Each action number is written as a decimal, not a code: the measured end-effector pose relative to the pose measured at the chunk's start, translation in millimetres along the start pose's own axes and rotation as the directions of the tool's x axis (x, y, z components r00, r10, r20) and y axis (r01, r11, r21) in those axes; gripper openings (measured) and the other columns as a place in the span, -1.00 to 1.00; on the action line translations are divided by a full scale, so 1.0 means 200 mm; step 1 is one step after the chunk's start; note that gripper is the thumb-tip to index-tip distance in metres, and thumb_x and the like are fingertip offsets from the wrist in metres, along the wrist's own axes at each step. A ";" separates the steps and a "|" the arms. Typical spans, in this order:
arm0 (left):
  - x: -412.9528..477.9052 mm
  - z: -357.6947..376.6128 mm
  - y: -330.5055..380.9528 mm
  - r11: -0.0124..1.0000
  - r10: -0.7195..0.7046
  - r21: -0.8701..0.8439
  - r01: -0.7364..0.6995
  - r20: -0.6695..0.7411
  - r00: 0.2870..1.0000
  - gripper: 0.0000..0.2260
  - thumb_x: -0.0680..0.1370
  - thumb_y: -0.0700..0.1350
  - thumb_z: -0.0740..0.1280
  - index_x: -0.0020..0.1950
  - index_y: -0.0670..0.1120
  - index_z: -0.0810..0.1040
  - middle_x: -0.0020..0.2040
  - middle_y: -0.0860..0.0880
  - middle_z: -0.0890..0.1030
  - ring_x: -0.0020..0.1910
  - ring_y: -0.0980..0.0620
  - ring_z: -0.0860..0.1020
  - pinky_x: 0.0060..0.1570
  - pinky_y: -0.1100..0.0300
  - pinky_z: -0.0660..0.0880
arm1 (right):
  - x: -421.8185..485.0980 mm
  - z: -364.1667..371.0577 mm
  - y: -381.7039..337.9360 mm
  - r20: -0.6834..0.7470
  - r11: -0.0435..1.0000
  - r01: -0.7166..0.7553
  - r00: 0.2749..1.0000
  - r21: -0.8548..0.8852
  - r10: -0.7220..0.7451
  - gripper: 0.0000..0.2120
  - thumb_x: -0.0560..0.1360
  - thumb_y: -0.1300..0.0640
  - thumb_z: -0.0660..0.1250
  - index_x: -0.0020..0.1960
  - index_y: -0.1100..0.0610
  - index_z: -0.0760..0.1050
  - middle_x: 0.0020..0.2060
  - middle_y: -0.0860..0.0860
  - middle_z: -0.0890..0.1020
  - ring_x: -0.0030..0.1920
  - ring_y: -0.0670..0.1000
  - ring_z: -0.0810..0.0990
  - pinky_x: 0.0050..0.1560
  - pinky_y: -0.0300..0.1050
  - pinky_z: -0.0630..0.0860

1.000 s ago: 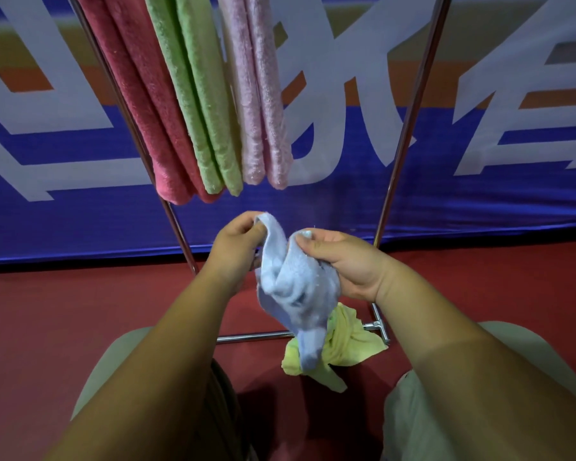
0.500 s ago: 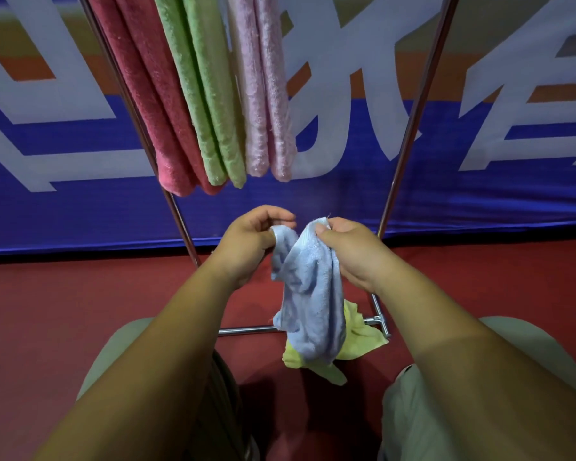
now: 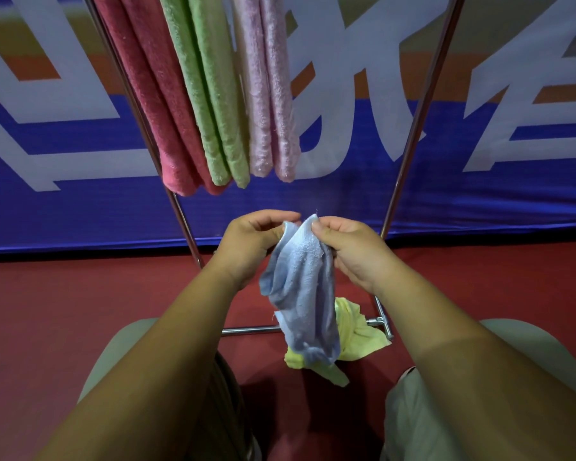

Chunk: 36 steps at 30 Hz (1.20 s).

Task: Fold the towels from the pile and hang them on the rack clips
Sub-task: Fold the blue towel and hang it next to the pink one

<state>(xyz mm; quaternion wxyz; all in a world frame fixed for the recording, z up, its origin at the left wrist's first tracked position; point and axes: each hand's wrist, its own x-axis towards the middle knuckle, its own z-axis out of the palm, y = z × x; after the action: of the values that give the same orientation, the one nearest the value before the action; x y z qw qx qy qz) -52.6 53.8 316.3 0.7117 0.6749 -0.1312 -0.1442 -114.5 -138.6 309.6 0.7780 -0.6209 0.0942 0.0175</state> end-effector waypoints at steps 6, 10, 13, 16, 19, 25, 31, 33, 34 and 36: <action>0.01 0.01 -0.01 0.993 -0.012 -0.116 0.019 0.060 0.998 -0.81 0.57 -0.33 0.50 0.13 -0.11 0.72 0.02 -0.16 0.76 0.00 -0.04 0.73 0.05 0.12 0.63 | 0.00 0.02 0.00 0.002 1.000 0.004 1.000 0.029 -0.004 -0.69 0.71 0.08 0.41 0.25 0.33 0.65 0.21 0.40 0.70 0.13 0.23 0.70 0.43 0.29 0.55; 0.00 0.03 -0.01 0.991 -0.005 -0.136 0.016 0.076 0.997 -0.81 0.54 -0.34 0.52 0.09 -0.12 0.71 -0.02 -0.16 0.74 -0.02 -0.06 0.72 0.07 0.10 0.64 | 0.01 0.02 0.01 0.003 0.999 -0.020 1.000 0.039 0.020 -0.63 0.68 0.08 0.44 0.27 0.40 0.60 0.15 0.34 0.74 0.11 0.21 0.69 0.34 0.20 0.59; -0.01 0.03 -0.01 0.994 0.009 -0.106 0.002 0.102 0.995 -0.83 0.54 -0.32 0.53 0.09 -0.14 0.72 -0.02 -0.19 0.74 -0.04 -0.09 0.71 0.06 0.08 0.65 | 0.00 0.03 0.00 0.026 0.999 -0.048 0.999 0.027 0.047 -0.62 0.69 0.12 0.41 0.29 0.45 0.57 0.08 0.31 0.72 0.12 0.23 0.65 0.23 0.08 0.60; -0.02 0.02 0.00 0.998 0.013 -0.057 -0.007 0.108 0.994 -0.83 0.53 -0.29 0.54 0.09 -0.12 0.74 -0.01 -0.18 0.74 -0.01 -0.09 0.70 0.10 0.04 0.63 | -0.02 0.02 -0.01 0.091 0.995 -0.094 0.992 0.040 0.090 -0.56 0.71 0.11 0.38 0.36 0.49 0.53 0.20 0.40 0.69 0.21 0.27 0.67 0.33 0.13 0.60; -0.03 0.03 0.01 0.999 0.016 -0.031 -0.012 0.138 0.990 -0.79 0.48 -0.17 0.57 0.10 -0.03 0.79 0.00 -0.13 0.74 0.01 -0.03 0.68 0.13 0.08 0.61 | -0.04 0.02 -0.02 0.180 0.985 -0.160 0.973 0.071 0.145 -0.50 0.72 0.08 0.35 0.44 0.49 0.48 0.37 0.48 0.58 0.39 0.33 0.64 0.51 0.23 0.50; -0.05 0.04 0.02 0.999 0.003 -0.040 0.004 0.184 0.983 -0.87 0.53 -0.12 0.51 0.05 0.00 0.80 0.03 -0.11 0.76 0.03 -0.04 0.70 0.15 0.03 0.64 | -0.05 0.01 -0.01 0.275 0.959 -0.240 0.942 0.148 0.193 -0.54 0.69 0.07 0.35 0.38 0.44 0.54 0.35 0.42 0.62 0.41 0.34 0.62 0.52 0.25 0.50; -0.04 0.03 0.01 0.999 0.032 -0.024 -0.028 0.203 0.979 -0.84 0.66 -0.25 0.41 0.01 -0.02 0.73 -0.04 -0.07 0.71 -0.05 -0.01 0.65 0.08 0.06 0.59 | -0.04 0.02 0.01 0.269 0.966 -0.227 0.945 0.126 0.187 -0.49 0.68 -0.03 0.39 0.35 0.42 0.58 0.24 0.36 0.70 0.26 0.26 0.72 0.34 0.13 0.65; -0.02 0.03 0.01 0.999 0.053 -0.004 -0.053 0.164 0.985 -0.91 0.67 -0.18 0.41 0.04 -0.03 0.70 -0.01 -0.11 0.69 -0.01 -0.06 0.63 0.12 -0.01 0.58 | -0.02 0.04 0.00 0.126 0.987 -0.159 0.979 -0.004 0.159 -0.34 0.57 -0.23 0.51 0.34 0.34 0.62 0.25 0.30 0.73 0.31 0.25 0.71 0.41 0.16 0.60; -0.02 0.02 0.01 0.997 0.066 0.021 -0.070 0.127 0.990 -0.94 0.67 -0.15 0.42 0.05 -0.03 0.68 -0.01 -0.14 0.68 0.00 -0.09 0.62 0.12 -0.07 0.56 | -0.02 0.05 0.00 0.019 0.988 -0.119 0.992 -0.102 0.122 -0.29 0.46 -0.38 0.55 0.27 0.22 0.67 0.21 0.22 0.76 0.29 0.21 0.72 0.41 0.15 0.59; 0.00 0.02 0.00 0.990 0.095 0.107 -0.096 0.019 0.995 -0.97 0.66 -0.13 0.42 0.05 -0.03 0.67 -0.04 -0.10 0.67 -0.05 -0.06 0.61 0.07 -0.05 0.56 | 0.00 0.05 0.00 -0.156 0.963 -0.053 0.988 -0.265 0.011 -0.31 0.26 -0.55 0.51 0.10 -0.03 0.68 0.11 0.00 0.79 0.23 0.09 0.74 0.40 0.15 0.60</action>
<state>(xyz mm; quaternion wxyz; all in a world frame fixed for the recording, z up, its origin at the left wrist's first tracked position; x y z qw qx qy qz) -53.7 50.0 316.6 0.6795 0.7041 -0.1759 -0.1074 -113.3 -128.1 311.0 0.6767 -0.7185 0.1606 -0.0050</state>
